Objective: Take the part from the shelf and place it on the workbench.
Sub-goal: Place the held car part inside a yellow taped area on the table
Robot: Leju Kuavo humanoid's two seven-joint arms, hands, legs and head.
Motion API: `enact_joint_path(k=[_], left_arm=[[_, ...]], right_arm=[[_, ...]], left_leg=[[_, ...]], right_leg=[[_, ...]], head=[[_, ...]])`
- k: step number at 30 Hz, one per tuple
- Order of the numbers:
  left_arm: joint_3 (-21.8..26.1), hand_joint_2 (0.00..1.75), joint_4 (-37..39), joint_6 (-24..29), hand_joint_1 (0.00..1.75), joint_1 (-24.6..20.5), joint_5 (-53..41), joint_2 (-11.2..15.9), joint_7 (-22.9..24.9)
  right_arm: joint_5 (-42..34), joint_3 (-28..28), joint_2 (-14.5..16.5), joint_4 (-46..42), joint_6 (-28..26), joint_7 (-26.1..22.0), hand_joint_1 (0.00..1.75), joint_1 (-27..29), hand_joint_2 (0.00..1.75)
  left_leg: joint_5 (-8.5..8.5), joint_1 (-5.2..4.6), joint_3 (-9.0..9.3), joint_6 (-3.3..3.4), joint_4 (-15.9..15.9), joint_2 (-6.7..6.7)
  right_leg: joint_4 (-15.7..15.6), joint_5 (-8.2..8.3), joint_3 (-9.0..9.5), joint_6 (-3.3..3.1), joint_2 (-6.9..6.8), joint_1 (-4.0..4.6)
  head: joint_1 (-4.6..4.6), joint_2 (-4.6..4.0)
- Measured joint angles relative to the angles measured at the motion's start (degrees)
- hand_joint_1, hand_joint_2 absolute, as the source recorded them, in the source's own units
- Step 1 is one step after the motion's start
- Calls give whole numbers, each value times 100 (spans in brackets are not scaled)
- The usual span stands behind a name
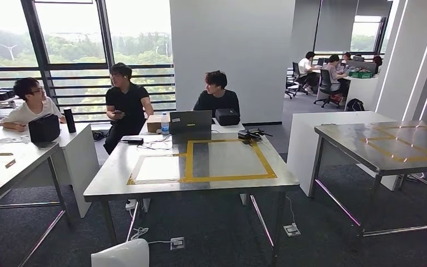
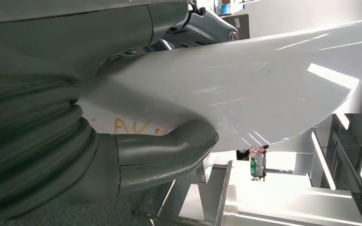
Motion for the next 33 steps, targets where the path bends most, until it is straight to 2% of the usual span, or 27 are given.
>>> enact_joint_path(k=[33], left_arm=[[-200, 175, -197, -67, 175, 60, 21, 13, 156]], right_arm=[[-73, 0, 105, 0, -18, -16, 0, 43, 0]], left_leg=[[0, 0, 0, 0, 0, 0]], right_leg=[[1, -1, -1, -1, 0, 0]], head=[[0, 0]])
